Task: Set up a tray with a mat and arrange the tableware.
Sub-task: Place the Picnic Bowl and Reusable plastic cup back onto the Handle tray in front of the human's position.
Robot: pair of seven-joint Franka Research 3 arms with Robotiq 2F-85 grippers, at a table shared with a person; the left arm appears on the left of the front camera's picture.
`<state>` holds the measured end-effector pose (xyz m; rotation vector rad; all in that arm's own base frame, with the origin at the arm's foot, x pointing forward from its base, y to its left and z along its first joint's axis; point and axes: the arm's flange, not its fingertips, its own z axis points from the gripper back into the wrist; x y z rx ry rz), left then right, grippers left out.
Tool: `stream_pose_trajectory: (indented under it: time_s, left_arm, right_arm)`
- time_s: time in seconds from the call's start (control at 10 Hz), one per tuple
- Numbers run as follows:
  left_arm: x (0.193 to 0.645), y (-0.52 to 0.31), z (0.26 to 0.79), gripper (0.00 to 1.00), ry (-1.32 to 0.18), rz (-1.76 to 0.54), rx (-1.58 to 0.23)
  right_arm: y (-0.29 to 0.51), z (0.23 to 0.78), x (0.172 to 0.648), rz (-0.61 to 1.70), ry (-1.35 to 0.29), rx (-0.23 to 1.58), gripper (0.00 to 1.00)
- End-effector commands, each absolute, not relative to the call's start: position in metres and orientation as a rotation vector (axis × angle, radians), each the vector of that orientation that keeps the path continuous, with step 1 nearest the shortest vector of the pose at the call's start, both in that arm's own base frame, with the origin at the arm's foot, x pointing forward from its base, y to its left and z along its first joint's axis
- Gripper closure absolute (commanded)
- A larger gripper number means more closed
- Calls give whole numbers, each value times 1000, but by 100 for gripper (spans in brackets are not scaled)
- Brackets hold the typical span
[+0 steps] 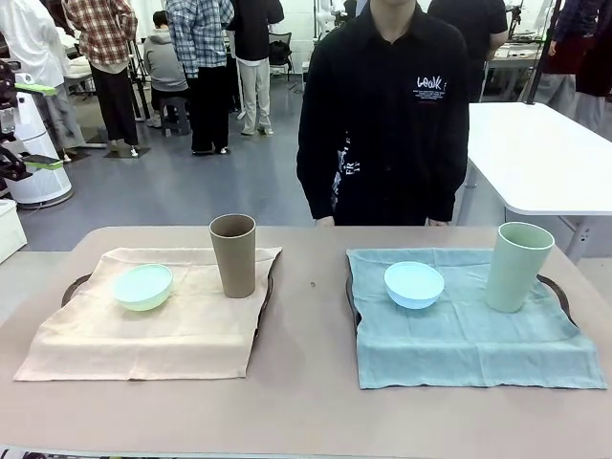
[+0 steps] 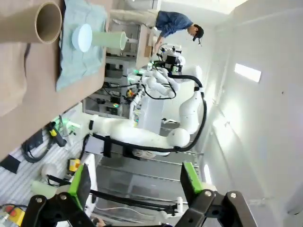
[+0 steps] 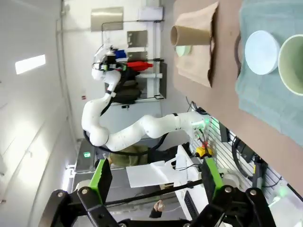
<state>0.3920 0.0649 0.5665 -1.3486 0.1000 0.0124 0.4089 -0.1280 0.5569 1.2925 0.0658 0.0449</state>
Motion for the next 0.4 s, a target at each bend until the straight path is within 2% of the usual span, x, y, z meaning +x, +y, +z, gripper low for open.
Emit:
stream_pose_trajectory:
  time_s: [0.0,0.3]
  left_arm:
    - [391,67,564,0,141,50,-1369]
    - [391,67,564,0,141,50,-1369]
  right_arm:
    - [-133,555,406,62,69,1329,0]
    - [-133,555,406,62,69,1329,0]
